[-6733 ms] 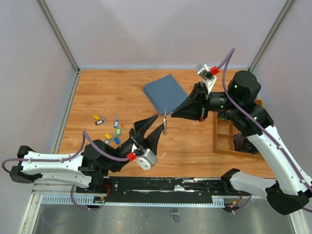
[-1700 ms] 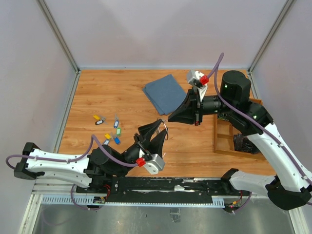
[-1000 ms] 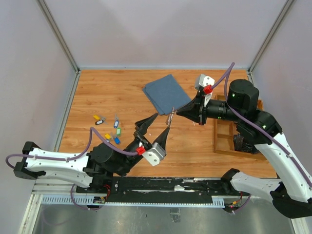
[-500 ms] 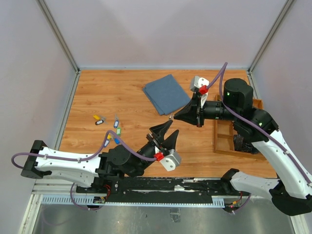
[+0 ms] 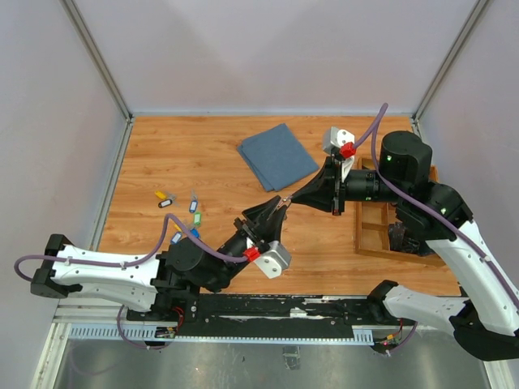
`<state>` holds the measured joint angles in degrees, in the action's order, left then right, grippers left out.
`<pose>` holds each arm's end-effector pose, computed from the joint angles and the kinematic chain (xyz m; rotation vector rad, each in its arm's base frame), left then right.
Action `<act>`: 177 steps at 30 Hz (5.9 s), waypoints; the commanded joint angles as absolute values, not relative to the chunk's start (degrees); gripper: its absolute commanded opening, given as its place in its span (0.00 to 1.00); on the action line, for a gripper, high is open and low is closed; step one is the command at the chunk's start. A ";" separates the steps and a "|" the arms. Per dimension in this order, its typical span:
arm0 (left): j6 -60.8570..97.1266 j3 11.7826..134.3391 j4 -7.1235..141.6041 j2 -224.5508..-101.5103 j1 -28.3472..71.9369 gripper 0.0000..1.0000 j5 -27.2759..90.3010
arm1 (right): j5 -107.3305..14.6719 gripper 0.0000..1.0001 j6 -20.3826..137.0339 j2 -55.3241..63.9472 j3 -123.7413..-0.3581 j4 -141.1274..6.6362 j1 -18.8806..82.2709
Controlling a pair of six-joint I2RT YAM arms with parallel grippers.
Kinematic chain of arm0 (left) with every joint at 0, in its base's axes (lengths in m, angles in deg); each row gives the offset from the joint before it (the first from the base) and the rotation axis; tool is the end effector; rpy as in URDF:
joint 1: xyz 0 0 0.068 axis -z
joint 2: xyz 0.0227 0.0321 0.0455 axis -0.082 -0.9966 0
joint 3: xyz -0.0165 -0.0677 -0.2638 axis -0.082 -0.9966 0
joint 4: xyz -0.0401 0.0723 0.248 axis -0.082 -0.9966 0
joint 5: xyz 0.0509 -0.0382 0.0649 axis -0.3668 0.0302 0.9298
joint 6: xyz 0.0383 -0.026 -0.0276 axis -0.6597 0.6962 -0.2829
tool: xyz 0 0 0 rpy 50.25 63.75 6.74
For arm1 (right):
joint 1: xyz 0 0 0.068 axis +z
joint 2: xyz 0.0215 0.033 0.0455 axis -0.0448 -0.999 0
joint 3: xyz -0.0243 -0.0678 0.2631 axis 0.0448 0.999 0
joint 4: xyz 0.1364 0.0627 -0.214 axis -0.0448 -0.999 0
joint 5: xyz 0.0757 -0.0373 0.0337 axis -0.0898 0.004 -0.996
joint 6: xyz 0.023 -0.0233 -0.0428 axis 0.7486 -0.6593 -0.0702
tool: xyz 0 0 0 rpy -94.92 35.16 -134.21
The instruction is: Put the keys on the keyring
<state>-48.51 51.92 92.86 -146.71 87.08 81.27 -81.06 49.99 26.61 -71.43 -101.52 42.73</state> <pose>0.0163 -0.2306 0.3989 0.9336 0.9285 -0.1015 0.1187 0.1315 0.4863 -1.1494 1.4060 1.1200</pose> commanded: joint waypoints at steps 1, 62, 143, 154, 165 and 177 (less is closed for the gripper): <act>-47.22 52.64 94.23 -144.63 86.45 0.32 80.88 | -84.38 0.00 52.80 26.85 -73.79 -100.27 43.28; -47.52 53.46 94.23 -145.56 86.28 0.22 79.29 | -81.97 0.00 57.84 26.07 -72.91 -97.50 45.26; -26.45 51.12 85.46 -138.46 77.15 0.13 78.75 | -49.61 0.30 58.04 29.80 -63.02 -109.67 46.00; 2.21 50.59 67.45 -135.68 57.48 0.32 71.58 | -49.61 0.33 69.34 23.13 -44.01 -92.10 50.77; 20.70 47.42 55.59 -134.97 26.41 0.35 49.07 | -46.78 0.35 70.31 3.58 -41.70 -75.44 62.32; 18.76 47.45 48.83 -122.99 25.00 0.42 60.45 | -48.85 0.33 72.83 -11.37 -49.35 -73.65 66.37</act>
<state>19.05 47.63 50.90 -126.30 25.40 56.16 -49.21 70.23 -8.47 -45.20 -74.05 62.88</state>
